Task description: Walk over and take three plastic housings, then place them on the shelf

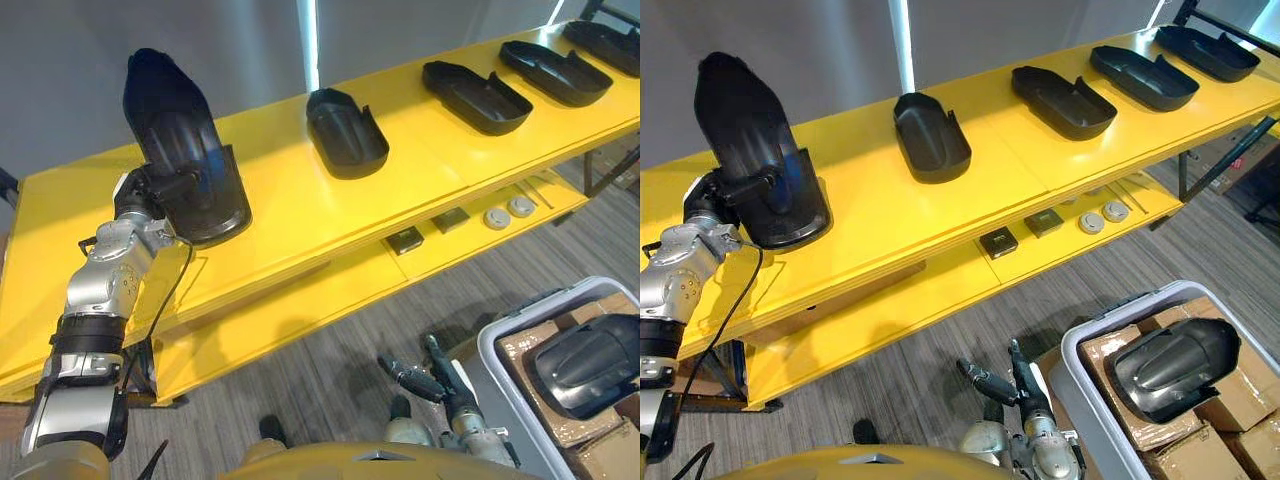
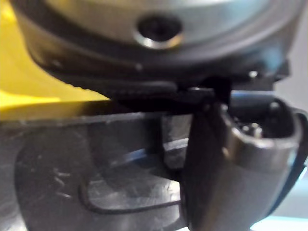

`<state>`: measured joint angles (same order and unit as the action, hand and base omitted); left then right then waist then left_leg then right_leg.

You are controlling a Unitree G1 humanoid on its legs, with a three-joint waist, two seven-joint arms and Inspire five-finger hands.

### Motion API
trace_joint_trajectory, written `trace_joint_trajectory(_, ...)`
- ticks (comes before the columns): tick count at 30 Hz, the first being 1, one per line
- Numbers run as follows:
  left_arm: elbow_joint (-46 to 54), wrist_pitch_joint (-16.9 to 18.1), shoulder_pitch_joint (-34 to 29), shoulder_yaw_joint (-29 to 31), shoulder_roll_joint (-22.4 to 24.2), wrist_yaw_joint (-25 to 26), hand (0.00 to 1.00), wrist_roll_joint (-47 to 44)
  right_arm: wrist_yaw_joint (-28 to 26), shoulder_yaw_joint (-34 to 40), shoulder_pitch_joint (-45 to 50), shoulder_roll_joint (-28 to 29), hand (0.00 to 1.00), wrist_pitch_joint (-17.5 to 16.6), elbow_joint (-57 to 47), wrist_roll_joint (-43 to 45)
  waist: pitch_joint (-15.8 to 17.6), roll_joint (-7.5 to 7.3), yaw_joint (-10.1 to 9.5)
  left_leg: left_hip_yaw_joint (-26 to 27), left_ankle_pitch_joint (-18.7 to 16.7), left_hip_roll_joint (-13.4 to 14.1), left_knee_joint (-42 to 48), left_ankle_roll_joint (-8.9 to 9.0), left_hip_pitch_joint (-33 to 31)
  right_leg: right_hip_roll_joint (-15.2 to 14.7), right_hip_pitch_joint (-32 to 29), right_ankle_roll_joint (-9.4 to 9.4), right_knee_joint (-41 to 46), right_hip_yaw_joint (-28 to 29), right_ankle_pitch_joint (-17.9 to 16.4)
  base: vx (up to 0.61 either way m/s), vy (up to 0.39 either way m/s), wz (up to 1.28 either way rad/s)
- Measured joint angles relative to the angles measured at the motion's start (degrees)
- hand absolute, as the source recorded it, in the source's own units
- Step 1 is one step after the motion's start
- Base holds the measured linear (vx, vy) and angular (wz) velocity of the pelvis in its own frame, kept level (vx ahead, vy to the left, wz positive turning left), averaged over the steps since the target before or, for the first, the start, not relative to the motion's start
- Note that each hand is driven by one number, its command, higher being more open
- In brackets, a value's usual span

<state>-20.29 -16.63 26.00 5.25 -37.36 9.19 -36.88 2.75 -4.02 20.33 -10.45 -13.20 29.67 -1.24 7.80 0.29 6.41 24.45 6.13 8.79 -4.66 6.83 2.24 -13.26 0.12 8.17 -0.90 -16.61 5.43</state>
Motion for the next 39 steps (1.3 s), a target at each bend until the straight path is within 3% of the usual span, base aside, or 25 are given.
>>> trace_joint_trajectory(3, 0.0, 0.2, 1.61, 0.0, 0.24, 0.72, 0.0, -0.11, 0.94, -0.06, -1.48, 0.0, 1.0, 0.08, 1.56, 0.6, 0.82, -0.78, 0.22, -0.71, 0.37, -0.2, -0.03, -0.22, -0.79, -0.25, -0.35, -0.01, 0.14, -0.58, -0.02, -0.03, 0.014, 0.11)
trace_joint_trajectory(13, -2.17, 0.62, 4.55, 0.18, 0.81, 1.25, 0.0, -1.0, 1.73, -1.06, -2.43, -0.01, 1.0, 0.82, 3.51, 2.48, 3.13, -0.71, 0.39, -0.37, 0.8, -0.17, -0.13, -0.34, -0.81, -0.34, -1.07, -0.23, 0.91, -0.09, -0.19, -0.01, 0.001, -0.01)
trace_joint_trajectory(14, -2.85, 0.58, 5.22, 0.16, 0.81, 0.89, 1.0, -1.07, 1.73, -1.06, -2.45, -0.01, 1.0, 1.14, 3.6, 2.79, 3.34, -0.8, 0.43, -0.23, 0.82, -0.17, -0.14, -0.35, -0.8, -0.34, -1.14, -0.23, 0.87, 0.11, -0.19, -0.01, 0.006, -0.07)
trace_joint_trajectory(22, -8.54, -0.09, 5.99, -2.1, 0.65, -1.17, 1.0, -2.95, 1.86, -1.02, -3.1, 0.02, 1.0, 1.62, 4.63, 3.94, 3.87, -0.82, 2.18, 1.18, 0.81, -0.21, -0.1, -0.34, -0.18, -0.23, -1.57, 0.09, 0.69, 1.44, 0.41, 0.01, 0.004, -0.09)
trace_joint_trajectory(33, -12.79, 0.04, 7.55, -2.47, 0.26, -2.82, 1.0, -2.04, 1.76, -0.91, -1.99, 0.18, 1.0, 1.6, 5.72, 5.02, 4.76, 0.92, 3.51, 1.9, 0.64, -0.07, -0.1, -0.12, 1.42, 0.0, 0.05, -0.2, -0.4, 1.58, 0.58, 0.0, 0.001, -0.03)
trace_joint_trajectory(39, -14.0, -0.11, 8.44, -2.51, 0.29, 2.07, 1.0, 4.42, 1.91, -0.97, -1.81, 0.23, 1.0, 1.52, 5.72, 5.04, 4.64, 1.13, 4.84, 2.29, 0.64, -0.03, -0.1, -0.12, 1.58, 0.18, 0.23, -0.07, -1.11, 1.84, 1.28, 0.0, 0.001, -0.02)
